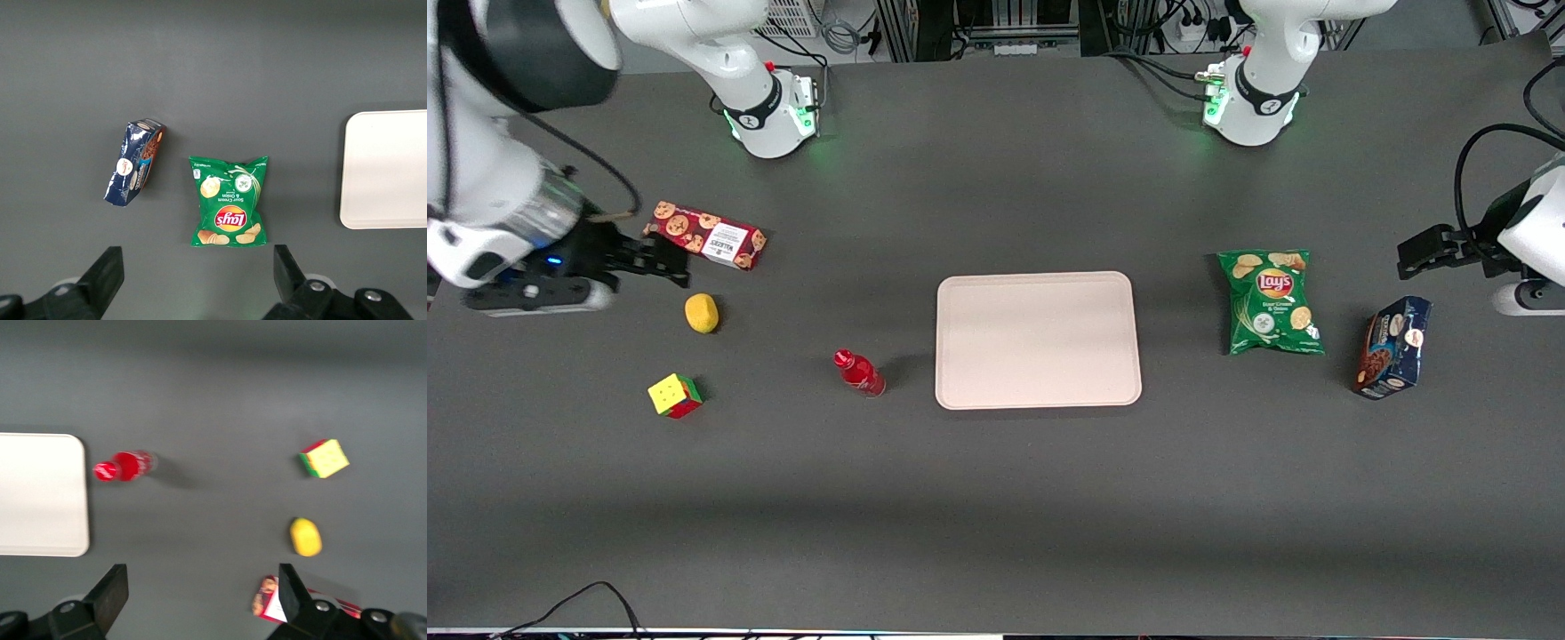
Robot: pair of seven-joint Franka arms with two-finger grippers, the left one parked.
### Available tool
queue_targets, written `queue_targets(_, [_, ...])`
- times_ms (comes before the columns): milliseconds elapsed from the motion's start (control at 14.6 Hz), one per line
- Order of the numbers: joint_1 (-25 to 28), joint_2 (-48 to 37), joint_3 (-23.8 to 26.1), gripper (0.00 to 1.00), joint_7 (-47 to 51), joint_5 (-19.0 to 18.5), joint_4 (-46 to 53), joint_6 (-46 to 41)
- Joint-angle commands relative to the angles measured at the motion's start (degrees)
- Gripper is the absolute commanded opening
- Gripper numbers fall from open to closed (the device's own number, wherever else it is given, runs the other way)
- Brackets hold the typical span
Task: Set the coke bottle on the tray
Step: 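Move the right gripper down toward the red Coca-Cola bottle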
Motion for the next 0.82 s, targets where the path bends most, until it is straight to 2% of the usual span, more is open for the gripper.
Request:
queue_targets(0, [0.21,8.88,5.01,1.00,6.03,0.05,7.98,-0.13])
queue_targets(274, [2.32,16.71,8.18,1.00,11.91,-0.39,10.90,5.13])
queue_targets(479, [2.50,21.20,9.94,1.00,12.89,-1.01,10.64,11.02])
queue_targets(615, [3.37,23.31,10.12,1.00,12.89,-3.19,10.02,13.05])
queue_targets(752, [3.46,24.81,10.12,1.00,12.98,-3.73,8.19,15.85])
